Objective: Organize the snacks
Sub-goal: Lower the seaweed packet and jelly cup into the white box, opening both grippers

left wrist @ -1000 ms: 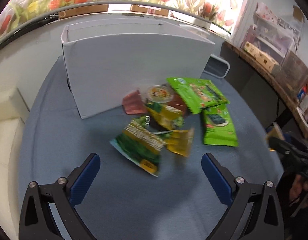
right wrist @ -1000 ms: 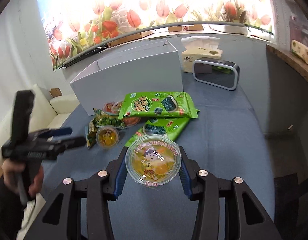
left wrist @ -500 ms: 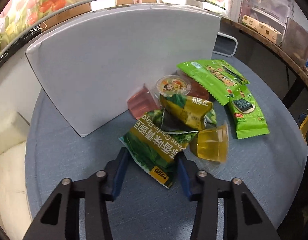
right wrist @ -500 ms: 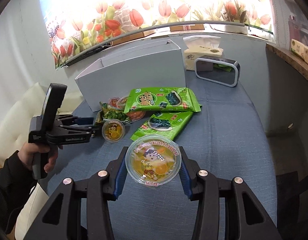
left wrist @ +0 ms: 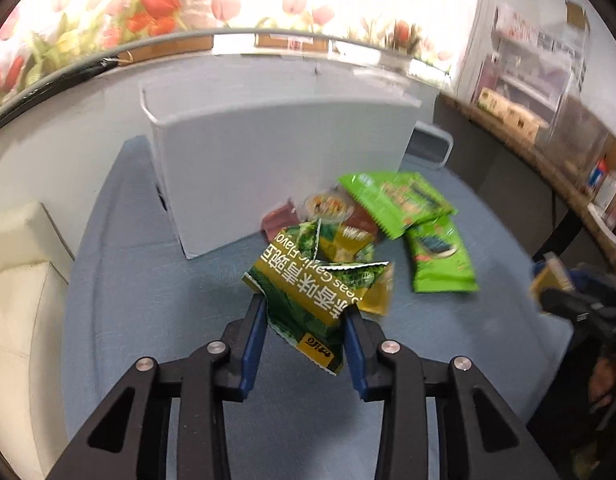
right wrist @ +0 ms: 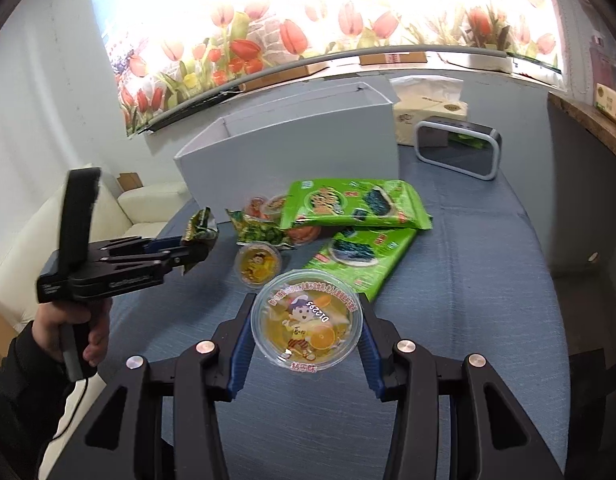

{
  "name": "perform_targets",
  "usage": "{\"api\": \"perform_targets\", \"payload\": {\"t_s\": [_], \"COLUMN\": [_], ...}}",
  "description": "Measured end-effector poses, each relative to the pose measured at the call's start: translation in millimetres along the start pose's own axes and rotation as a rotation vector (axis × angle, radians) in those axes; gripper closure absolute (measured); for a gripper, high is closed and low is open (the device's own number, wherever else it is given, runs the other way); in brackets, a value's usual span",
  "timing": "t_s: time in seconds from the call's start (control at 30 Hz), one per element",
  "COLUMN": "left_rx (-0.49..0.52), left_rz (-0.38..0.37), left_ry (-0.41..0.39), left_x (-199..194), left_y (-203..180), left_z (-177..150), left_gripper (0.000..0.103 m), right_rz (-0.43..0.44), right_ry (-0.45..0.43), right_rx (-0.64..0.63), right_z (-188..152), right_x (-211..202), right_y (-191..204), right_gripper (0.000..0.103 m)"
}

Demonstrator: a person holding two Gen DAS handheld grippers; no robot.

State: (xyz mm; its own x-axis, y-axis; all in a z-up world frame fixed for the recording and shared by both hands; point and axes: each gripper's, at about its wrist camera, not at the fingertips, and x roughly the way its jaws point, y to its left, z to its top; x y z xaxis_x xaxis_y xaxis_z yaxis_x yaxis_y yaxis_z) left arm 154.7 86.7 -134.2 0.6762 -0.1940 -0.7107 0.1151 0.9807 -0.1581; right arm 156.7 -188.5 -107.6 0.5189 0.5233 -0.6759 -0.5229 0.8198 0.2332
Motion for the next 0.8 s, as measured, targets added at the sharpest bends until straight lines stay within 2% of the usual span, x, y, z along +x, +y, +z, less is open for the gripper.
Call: {"api": "perform_targets", "payload": {"t_s": [0.23, 0.43, 0.6, 0.77, 0.8], "left_rx": [-0.063, -0.083, -0.112, -0.119, -0.128], "left_rz": [-0.026, -0.01, -0.004, 0.037, 0.036], "left_ry": [-0.093, -0.171, -0.191, -0.148, -0.132], "left_x": [-47, -66, -48, -6, 2], "left_y": [-11, -3, 16, 39, 45], "left_z": [20, 71, 124, 160, 165], "left_gripper": [0.063, 0.063, 0.063, 0.063, 0.063], "right_rz": [0.041, 0.077, 0.09, 0.063, 0.06], "right_ry": [-0.027, -0.078, -0.081, -0.067, -0.037], "right_rx": [-0.049, -0.082, -0.092, -0.069, -0.062], "right_z": [27, 80, 138, 197, 204], "right_x": [8, 19, 48, 89, 96], "right_y": [19, 27, 24, 14, 11], "right_gripper": [0.053, 0.053, 0.053, 0.053, 0.053]}}
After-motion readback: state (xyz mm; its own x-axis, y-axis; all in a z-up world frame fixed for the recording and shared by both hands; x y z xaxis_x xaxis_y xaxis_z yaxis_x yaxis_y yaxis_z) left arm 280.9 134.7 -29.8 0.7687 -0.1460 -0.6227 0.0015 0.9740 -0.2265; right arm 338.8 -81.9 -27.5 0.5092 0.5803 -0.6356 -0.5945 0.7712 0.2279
